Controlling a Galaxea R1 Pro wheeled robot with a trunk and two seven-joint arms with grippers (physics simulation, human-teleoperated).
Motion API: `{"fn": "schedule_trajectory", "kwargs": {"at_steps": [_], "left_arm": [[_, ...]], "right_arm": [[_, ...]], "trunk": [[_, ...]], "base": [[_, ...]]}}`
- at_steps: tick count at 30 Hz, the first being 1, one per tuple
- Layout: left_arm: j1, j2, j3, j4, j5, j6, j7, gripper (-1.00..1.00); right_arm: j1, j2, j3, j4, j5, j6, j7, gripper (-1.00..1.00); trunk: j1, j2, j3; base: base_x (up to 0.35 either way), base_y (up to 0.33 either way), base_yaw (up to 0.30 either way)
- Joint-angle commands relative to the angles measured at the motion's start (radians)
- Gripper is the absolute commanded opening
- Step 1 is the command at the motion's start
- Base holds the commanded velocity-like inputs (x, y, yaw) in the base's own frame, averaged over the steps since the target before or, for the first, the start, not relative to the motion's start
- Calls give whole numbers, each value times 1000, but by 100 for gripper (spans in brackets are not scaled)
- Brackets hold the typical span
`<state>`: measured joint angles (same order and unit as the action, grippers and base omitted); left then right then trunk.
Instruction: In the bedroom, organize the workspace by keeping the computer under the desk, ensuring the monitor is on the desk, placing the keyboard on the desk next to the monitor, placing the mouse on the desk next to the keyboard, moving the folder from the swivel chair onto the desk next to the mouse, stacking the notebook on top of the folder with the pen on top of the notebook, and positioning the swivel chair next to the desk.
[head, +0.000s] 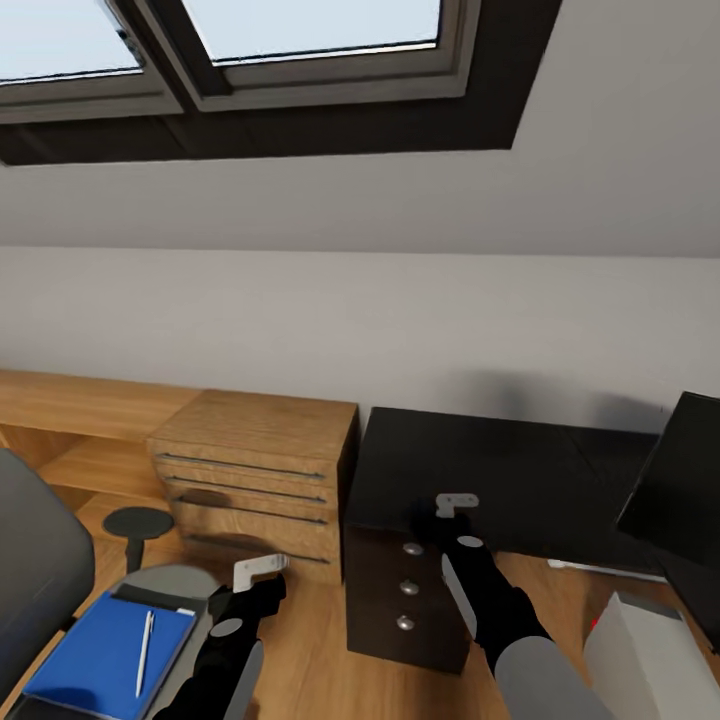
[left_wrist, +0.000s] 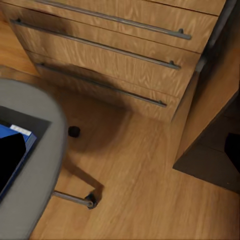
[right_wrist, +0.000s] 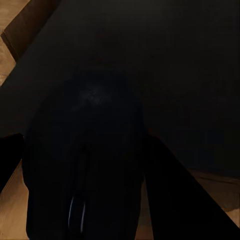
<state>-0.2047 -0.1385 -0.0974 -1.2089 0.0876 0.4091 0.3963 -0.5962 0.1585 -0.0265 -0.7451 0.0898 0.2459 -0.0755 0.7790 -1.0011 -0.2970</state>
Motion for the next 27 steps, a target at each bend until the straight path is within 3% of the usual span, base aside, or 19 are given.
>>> {"fn": "schedule_trajectory", "kwargs": {"at_steps": [1,10,16,27], "left_arm": [[-1,0,-3,5,9,3,9,100],[-1,0,-4,15,9,4,9,100],[-1,0,-4,15,8,2,10,100],[-1,1,-3,16,8,2,7,100]], "right_arm": [[0,1,-3,-2,6,6,-1,-100],[0,1,-3,-1,7,6,-2,-100],[0,1,-3,1,9,6,-2,-100],[0,3,0,1,7,7,-1,-100]], "trunk": [[1,-1,-1],[1,-1,-1],[1,-1,-1],[1,-1,-1]], "base": [[321,0,199],[316,0,232],[75,-3,233],[86,-215,27]]}}
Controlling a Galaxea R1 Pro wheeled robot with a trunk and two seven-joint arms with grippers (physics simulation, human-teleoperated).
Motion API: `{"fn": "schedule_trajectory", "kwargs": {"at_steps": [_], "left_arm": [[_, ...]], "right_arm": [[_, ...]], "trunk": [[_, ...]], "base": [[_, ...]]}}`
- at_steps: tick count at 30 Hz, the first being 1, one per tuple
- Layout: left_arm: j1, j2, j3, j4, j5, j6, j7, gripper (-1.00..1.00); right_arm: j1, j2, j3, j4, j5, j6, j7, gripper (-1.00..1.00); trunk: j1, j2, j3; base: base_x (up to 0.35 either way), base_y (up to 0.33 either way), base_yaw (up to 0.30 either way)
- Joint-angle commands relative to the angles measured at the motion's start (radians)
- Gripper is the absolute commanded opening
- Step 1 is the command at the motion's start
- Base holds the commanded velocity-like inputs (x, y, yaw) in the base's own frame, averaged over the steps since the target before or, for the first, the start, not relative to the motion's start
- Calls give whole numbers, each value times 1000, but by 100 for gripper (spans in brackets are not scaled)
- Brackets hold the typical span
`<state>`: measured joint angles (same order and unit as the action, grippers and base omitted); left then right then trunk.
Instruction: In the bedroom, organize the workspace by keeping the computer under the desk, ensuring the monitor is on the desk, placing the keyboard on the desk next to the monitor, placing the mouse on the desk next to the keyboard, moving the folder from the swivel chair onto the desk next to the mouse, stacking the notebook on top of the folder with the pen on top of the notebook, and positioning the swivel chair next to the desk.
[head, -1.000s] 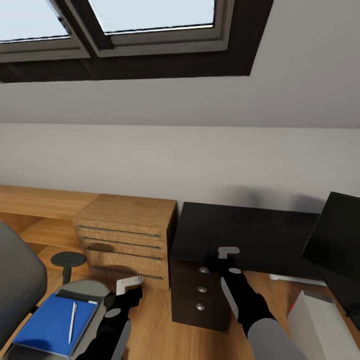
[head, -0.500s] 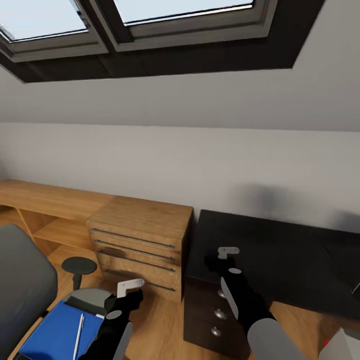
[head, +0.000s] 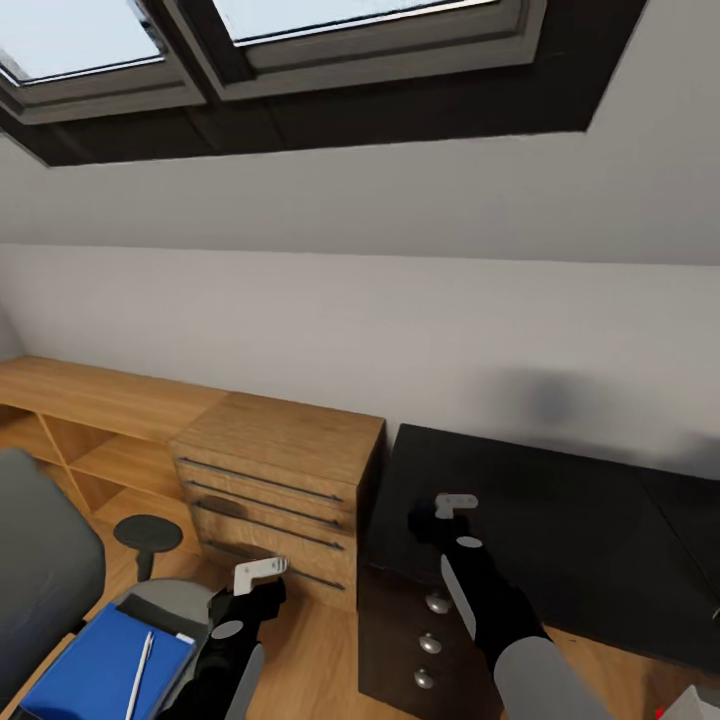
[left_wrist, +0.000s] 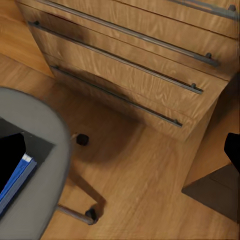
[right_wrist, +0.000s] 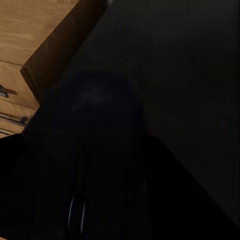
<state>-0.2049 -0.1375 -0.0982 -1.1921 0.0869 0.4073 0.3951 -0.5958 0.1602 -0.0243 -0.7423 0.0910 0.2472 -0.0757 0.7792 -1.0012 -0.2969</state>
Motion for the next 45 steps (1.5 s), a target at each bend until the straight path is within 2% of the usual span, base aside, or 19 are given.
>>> {"fn": "schedule_trajectory", "kwargs": {"at_steps": [1,12,20,24,27,35,45], "left_arm": [[-1,1,-2,-1,9,3,8,100],[-1,1,0,-8,11,4,11,100],[-1,-1,5,-74,14,4,14,100],[-1,-2,6,-96,17,4,16,100],[-1,-2,6,-104,27,4,16,100],[-1,-2,6,-110,30,2,17,100],[-1,-2,8,-127,31,2,18,100]], "right_arm": [[0,1,-3,-1,6,6,-1,-100],[0,1,-3,12,4,9,6,-100],[0,2,1,56,3,6,15,-100],[-1,0,2,67,3,7,49,-100],[-1,-2,6,113,3,7,91,-100],[-1,-2,6,137,1,9,102,-100],[-1,-1,6,138,1,9,102,-100]], "trunk": [[0,-1,-1],[0,-1,-1],[0,-1,-4],[0,-1,-5],[0,-1,-5],[0,-1,-5],[39,-71,-36]], "base": [[253,-157,0],[206,-20,1],[10,0,68],[1,0,14],[0,0,3],[0,0,0],[0,0,0]]}}
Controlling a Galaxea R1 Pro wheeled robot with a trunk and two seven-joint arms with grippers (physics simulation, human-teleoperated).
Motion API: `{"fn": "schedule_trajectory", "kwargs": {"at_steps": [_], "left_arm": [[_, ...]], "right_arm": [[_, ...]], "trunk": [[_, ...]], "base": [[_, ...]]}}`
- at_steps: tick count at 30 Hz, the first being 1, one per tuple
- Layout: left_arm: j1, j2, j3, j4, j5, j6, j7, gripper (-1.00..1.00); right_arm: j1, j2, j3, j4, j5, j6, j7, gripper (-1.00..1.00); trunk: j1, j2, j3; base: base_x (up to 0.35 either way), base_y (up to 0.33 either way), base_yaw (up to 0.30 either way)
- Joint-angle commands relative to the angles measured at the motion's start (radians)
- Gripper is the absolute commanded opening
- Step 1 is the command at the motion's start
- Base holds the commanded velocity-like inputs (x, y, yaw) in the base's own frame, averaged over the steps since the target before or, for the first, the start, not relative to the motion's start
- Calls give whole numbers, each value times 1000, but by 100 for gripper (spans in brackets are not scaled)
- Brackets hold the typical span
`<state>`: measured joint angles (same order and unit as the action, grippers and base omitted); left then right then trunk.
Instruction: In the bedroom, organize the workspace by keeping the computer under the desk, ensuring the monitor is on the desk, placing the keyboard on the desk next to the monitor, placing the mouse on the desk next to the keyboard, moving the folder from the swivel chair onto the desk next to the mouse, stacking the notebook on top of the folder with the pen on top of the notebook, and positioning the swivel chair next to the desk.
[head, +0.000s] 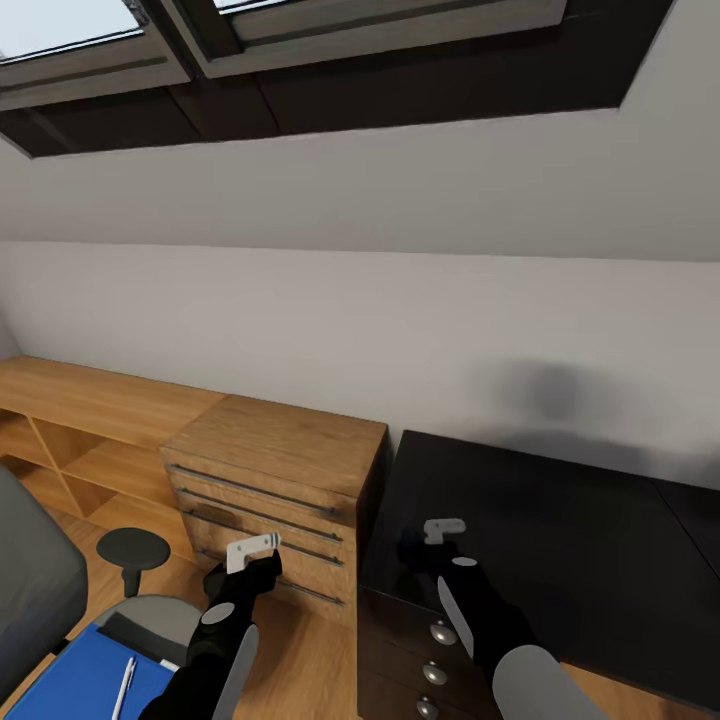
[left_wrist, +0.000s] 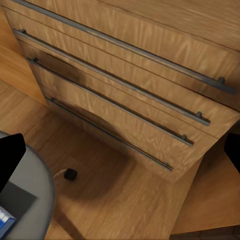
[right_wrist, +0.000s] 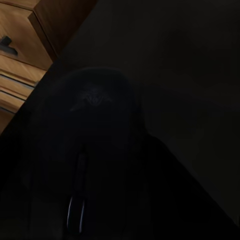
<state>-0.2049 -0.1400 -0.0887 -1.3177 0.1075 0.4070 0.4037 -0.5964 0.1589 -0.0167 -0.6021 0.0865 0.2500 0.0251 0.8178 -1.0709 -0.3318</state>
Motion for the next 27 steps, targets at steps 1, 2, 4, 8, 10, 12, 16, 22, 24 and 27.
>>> {"fn": "schedule_trajectory", "kwargs": {"at_steps": [1,2,4,8,10,12,16,22,24,27], "left_arm": [[-1,0,-2,-1,10,3,9,100],[-1,0,-2,-1,11,3,9,100],[-1,0,-3,-1,11,4,9,100],[-1,0,-3,0,11,4,9,100],[-1,0,-3,0,11,4,9,100],[-1,0,-3,1,10,4,9,100],[-1,0,-3,3,9,4,9,100],[-1,0,-4,7,9,4,7,100],[-1,1,-5,10,9,4,6,100],[-1,2,-5,20,8,4,4,100]], "right_arm": [[0,1,-1,-2,5,6,1,-100],[0,1,-1,-2,5,6,1,-100],[0,2,-1,-1,5,6,1,-100],[0,2,0,-1,5,6,1,-100],[0,2,0,-1,5,6,1,-100],[0,2,1,-2,6,6,1,-100],[0,2,1,-1,7,5,1,-100],[0,2,1,-1,7,5,1,-100],[0,2,2,-1,7,5,1,-100],[0,3,3,-1,8,5,1,-100]], "trunk": [[4,-8,-4],[8,-15,-8],[16,-29,-14],[31,-57,-26],[39,-71,-33],[46,-85,-39],[62,-113,-51],[62,-113,-51],[62,-113,-51],[62,-113,-51]], "base": [[0,0,0],[0,0,0],[0,0,0],[0,0,0],[0,0,0],[0,0,0],[0,0,0],[0,0,0],[0,0,0],[0,0,0]]}}
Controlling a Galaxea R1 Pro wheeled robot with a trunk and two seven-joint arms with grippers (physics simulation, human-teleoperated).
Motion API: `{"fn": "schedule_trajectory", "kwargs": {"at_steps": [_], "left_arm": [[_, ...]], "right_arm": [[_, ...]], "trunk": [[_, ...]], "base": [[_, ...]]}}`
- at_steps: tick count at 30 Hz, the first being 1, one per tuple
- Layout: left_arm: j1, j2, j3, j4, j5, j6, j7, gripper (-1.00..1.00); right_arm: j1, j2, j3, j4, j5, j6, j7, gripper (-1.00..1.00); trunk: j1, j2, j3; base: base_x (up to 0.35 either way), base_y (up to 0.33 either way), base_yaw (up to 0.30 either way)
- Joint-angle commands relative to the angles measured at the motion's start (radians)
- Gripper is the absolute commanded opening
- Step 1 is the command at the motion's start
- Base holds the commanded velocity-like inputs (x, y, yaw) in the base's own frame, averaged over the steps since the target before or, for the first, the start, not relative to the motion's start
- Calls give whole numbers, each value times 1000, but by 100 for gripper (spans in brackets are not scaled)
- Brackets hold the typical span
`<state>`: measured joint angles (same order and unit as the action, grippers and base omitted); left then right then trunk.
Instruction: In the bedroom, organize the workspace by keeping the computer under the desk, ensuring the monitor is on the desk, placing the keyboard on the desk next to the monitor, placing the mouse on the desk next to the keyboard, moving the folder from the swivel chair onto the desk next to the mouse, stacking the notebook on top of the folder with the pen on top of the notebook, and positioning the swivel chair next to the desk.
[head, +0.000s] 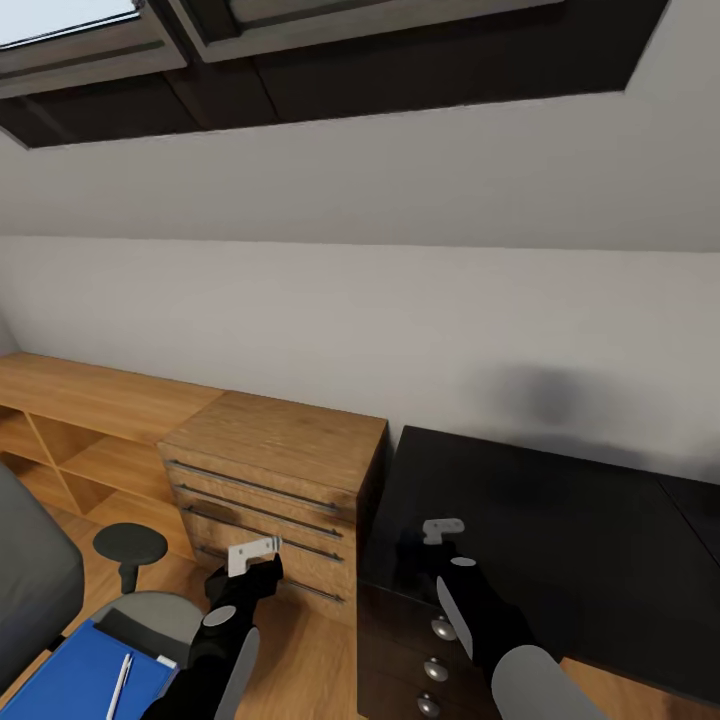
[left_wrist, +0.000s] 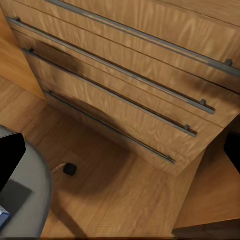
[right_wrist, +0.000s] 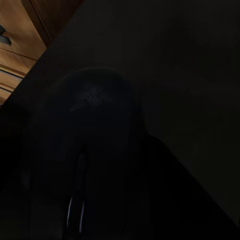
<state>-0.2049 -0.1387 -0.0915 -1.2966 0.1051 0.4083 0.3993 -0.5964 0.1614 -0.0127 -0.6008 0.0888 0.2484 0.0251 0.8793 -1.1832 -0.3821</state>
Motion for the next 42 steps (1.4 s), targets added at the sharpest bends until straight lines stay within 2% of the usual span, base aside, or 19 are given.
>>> {"fn": "schedule_trajectory", "kwargs": {"at_steps": [1,7,10,11,27,28,42], "left_arm": [[-1,0,-2,1,10,3,8,100],[-1,1,-2,5,10,3,7,100],[-1,1,-2,12,10,4,7,100],[-1,1,-3,14,10,4,7,100],[-1,-1,-4,19,8,3,7,100],[-1,-1,-4,19,8,3,7,100],[-1,-1,-4,26,8,3,7,100]], "right_arm": [[0,1,-1,-2,6,6,1,-100],[0,1,1,-2,6,6,1,-100],[0,0,43,-2,6,6,0,-100],[0,0,46,-2,6,6,0,-100],[0,-5,49,-4,6,6,1,-100],[0,-5,49,-4,6,6,1,100],[0,-5,48,-5,5,5,1,100]], "trunk": [[0,-1,-1],[0,-1,-1],[0,-1,-1],[0,-1,-1],[0,-1,-1],[0,-1,-1],[0,-1,-1]], "base": [[0,6,0],[0,133,0],[0,143,0],[0,31,0],[0,4,0],[0,0,0],[0,0,0]]}}
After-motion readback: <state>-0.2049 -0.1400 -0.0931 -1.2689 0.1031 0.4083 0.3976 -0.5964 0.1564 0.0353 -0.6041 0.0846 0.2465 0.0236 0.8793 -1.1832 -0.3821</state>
